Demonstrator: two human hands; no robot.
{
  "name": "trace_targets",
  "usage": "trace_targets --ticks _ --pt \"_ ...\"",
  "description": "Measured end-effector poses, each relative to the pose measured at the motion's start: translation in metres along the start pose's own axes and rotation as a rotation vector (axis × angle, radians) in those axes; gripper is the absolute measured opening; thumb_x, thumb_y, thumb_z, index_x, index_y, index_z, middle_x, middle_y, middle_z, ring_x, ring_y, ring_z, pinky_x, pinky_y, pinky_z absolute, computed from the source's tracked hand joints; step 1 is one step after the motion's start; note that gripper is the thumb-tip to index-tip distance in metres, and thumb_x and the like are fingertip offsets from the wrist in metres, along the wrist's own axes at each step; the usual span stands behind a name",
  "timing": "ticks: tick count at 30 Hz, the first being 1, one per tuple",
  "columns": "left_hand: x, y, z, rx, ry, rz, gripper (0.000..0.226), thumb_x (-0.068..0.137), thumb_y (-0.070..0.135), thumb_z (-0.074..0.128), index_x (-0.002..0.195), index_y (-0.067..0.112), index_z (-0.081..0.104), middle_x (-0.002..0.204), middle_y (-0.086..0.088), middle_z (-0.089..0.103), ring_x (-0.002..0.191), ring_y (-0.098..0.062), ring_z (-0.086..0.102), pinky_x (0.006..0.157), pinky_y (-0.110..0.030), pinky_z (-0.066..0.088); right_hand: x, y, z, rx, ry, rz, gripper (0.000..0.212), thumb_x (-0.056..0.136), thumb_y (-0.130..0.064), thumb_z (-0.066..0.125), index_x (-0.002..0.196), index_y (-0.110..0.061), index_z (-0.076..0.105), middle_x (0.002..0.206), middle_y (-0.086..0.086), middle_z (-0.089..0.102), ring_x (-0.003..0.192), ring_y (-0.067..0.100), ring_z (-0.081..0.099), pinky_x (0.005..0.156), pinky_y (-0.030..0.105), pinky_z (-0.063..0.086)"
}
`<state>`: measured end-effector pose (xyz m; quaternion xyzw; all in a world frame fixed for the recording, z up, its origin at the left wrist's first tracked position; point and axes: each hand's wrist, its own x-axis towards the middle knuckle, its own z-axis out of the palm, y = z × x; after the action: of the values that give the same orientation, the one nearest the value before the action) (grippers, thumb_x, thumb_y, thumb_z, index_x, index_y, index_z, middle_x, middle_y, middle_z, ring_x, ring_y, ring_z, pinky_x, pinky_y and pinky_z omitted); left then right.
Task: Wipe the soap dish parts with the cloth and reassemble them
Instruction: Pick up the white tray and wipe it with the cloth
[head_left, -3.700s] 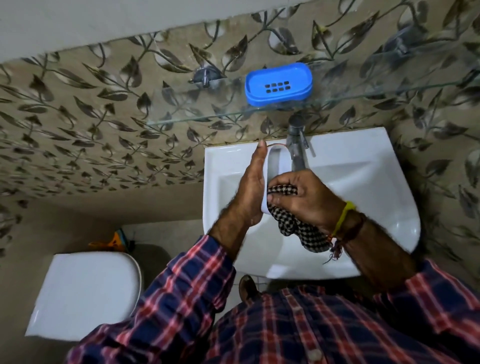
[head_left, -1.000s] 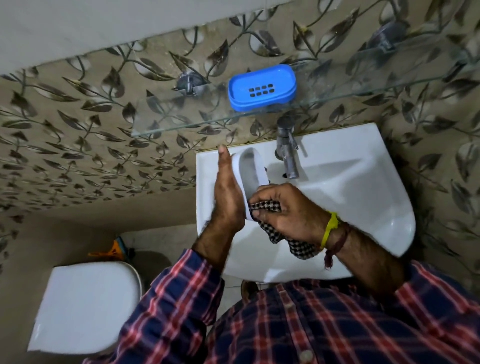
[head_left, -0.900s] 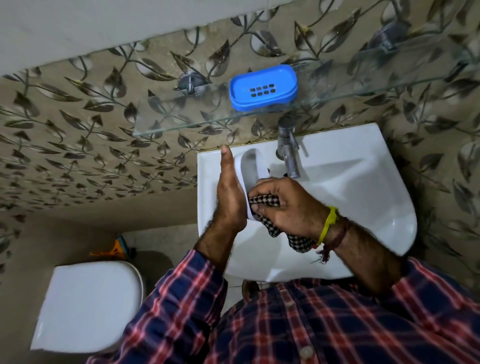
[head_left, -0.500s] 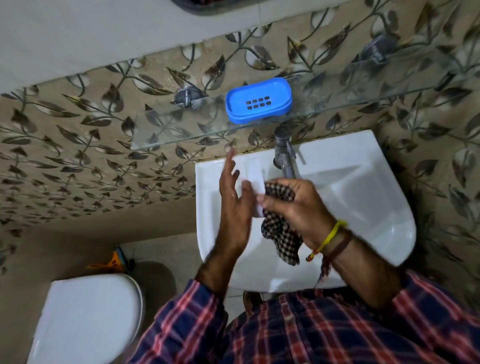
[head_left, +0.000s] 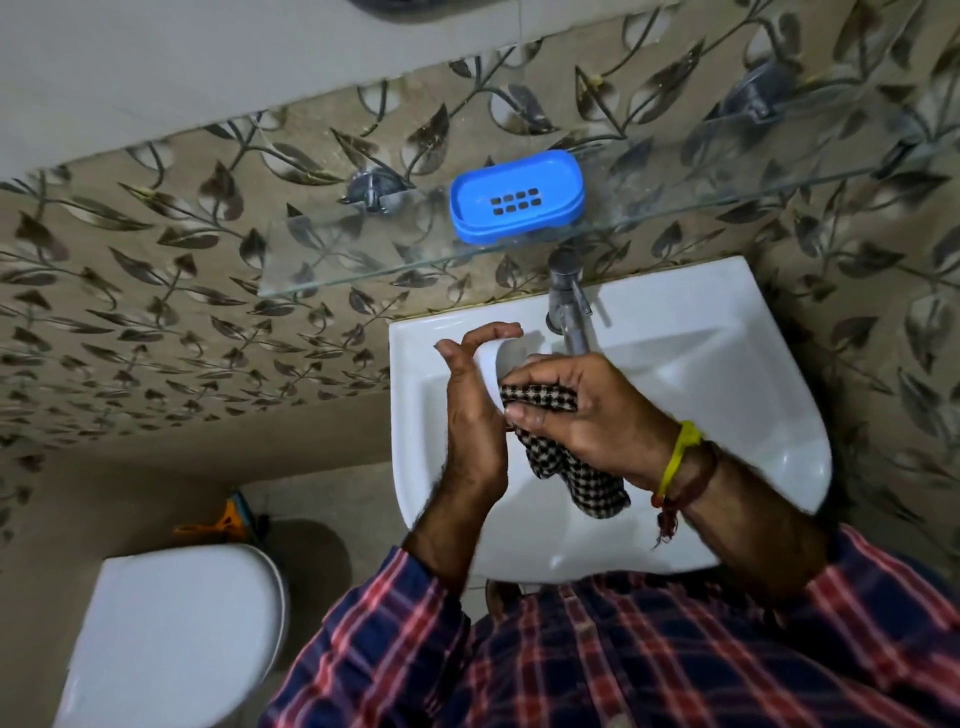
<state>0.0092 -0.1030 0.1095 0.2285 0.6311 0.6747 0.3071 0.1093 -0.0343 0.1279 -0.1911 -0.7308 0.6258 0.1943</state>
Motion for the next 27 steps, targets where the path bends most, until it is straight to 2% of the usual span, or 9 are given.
trace_targets --ticks 5,9,13,16,17,19,21,24,27 --pt "0.018 0.022 -0.005 -0.109 -0.031 -0.190 0.083 0.095 0.072 0.007 0.101 0.012 0.065 0.099 -0.004 0.074 0.085 -0.026 0.064 0.070 -0.032 0.052 0.000 0.005 0.002 -0.381 -0.060 -0.226 0.021 0.085 -0.013 0.068 0.107 -0.013 0.069 0.103 0.001 0.064 0.098 0.018 0.063 0.087 0.034 0.052" --pt "0.016 0.028 -0.005 -0.039 -0.109 -0.269 0.085 0.081 0.085 0.009 0.094 0.023 0.065 0.101 -0.006 0.072 0.076 -0.022 0.062 0.053 -0.025 0.046 -0.005 0.016 0.003 -0.754 0.074 -0.389 0.022 0.084 -0.013 0.065 0.104 -0.022 0.066 0.105 -0.003 0.065 0.086 0.031 0.066 0.066 0.042 0.054" --pt "0.017 0.031 -0.017 0.102 -0.345 -0.254 0.085 0.073 0.090 0.024 0.120 0.027 0.056 0.106 -0.001 0.070 0.082 -0.019 0.066 0.062 -0.036 0.058 -0.004 0.020 0.003 -0.490 0.260 -0.374 0.011 0.085 -0.008 0.069 0.095 -0.006 0.069 0.093 0.002 0.067 0.082 0.025 0.066 0.071 0.039 0.055" --pt "0.013 0.012 -0.025 0.313 -0.451 -0.010 0.065 0.089 0.065 0.043 0.143 0.029 0.038 0.129 -0.001 0.063 0.111 -0.017 0.066 0.085 -0.038 0.059 0.001 0.010 -0.001 -0.046 0.314 -0.150 0.011 0.085 -0.005 0.070 0.093 0.003 0.068 0.083 0.012 0.067 0.071 0.022 0.067 0.065 0.036 0.058" --pt "0.009 0.003 -0.023 0.318 -0.416 0.024 0.065 0.093 0.062 0.041 0.143 0.021 0.040 0.128 -0.005 0.063 0.113 -0.017 0.064 0.088 -0.036 0.057 0.003 0.005 0.000 0.065 0.295 -0.083 0.010 0.084 -0.001 0.069 0.093 0.003 0.068 0.081 0.014 0.068 0.066 0.020 0.067 0.061 0.034 0.058" --pt "0.000 -0.001 -0.010 0.200 -0.325 -0.085 0.080 0.092 0.074 0.029 0.133 0.010 0.054 0.115 -0.017 0.069 0.098 -0.019 0.067 0.075 -0.036 0.054 0.005 0.000 0.001 0.146 0.237 -0.023 0.008 0.084 0.005 0.069 0.092 0.004 0.068 0.079 0.013 0.066 0.062 0.021 0.067 0.058 0.033 0.059" --pt "-0.003 0.002 0.001 0.001 -0.230 -0.206 0.080 0.092 0.076 0.023 0.119 0.017 0.070 0.107 -0.009 0.076 0.095 -0.018 0.071 0.076 -0.034 0.054 0.006 0.000 0.001 0.098 0.178 -0.033 0.013 0.085 0.002 0.069 0.098 0.002 0.069 0.087 0.012 0.066 0.073 0.025 0.069 0.068 0.036 0.060" --pt "0.004 0.010 -0.003 -0.180 -0.094 -0.337 0.077 0.090 0.073 0.026 0.112 0.017 0.074 0.095 -0.005 0.078 0.091 -0.019 0.074 0.079 -0.032 0.057 -0.002 0.009 0.001 -0.176 0.033 -0.098 0.018 0.086 -0.011 0.069 0.104 -0.010 0.072 0.096 0.001 0.067 0.092 0.016 0.066 0.086 0.032 0.054" --pt "0.012 0.015 -0.009 -0.214 -0.037 -0.347 0.072 0.092 0.073 0.030 0.112 0.020 0.073 0.092 -0.007 0.076 0.086 -0.024 0.071 0.082 -0.036 0.055 -0.011 0.013 0.004 -0.551 -0.077 -0.120 0.022 0.085 -0.017 0.063 0.101 -0.028 0.071 0.101 -0.012 0.065 0.096 0.015 0.065 0.079 0.041 0.055"
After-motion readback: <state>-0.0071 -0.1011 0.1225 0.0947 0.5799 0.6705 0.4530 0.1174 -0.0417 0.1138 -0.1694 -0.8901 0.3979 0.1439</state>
